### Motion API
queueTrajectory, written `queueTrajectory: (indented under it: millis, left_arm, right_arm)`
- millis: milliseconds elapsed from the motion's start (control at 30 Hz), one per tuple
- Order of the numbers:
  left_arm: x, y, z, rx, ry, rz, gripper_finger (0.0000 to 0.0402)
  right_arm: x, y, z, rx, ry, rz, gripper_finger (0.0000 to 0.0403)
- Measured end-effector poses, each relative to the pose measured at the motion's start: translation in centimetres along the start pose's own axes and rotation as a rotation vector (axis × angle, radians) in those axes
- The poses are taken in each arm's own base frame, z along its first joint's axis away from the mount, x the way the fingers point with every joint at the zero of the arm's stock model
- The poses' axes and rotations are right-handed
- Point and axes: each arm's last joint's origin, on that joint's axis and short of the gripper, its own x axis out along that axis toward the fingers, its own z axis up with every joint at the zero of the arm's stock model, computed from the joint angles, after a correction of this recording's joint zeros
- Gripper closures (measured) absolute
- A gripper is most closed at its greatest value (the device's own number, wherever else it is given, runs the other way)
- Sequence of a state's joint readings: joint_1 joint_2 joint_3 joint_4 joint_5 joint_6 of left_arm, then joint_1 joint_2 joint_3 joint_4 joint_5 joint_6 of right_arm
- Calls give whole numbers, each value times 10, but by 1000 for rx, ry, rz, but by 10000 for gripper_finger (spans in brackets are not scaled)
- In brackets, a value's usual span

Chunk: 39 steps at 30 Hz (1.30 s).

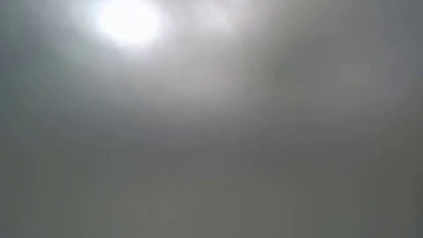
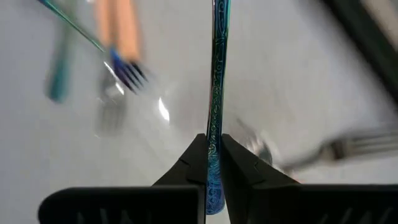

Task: Sort silverware by color (type)
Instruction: Put the blue fork into the yellow bin

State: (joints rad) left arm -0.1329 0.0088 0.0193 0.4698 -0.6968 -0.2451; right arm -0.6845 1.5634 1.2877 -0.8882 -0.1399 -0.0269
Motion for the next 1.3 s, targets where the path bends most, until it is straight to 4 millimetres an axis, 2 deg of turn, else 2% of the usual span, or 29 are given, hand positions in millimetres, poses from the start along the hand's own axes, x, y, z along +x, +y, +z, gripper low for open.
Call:
queueTrajectory:
  millis: [300, 500, 800, 1000, 1300]
  left_arm:
    - [0, 0, 0, 0, 0, 0, 340]
    - [0, 0, 0, 0, 0, 0, 340]
    - [0, 0, 0, 0, -6, 12, 340]
    - [0, 1, 1, -4, -15, 26, 340]
    - [0, 1, 1, -5, -19, 45, 340]
  right_arm:
    - [-41, 67, 4, -216, -298, 85, 390]
    - [-52, 107, -1, -336, -405, 160, 390]
    - [-41, 147, -8, -403, -407, 237, 390]
    - [-28, 165, -14, -429, -383, 265, 390]
    - [-20, 187, -15, -472, -426, 309, 390]
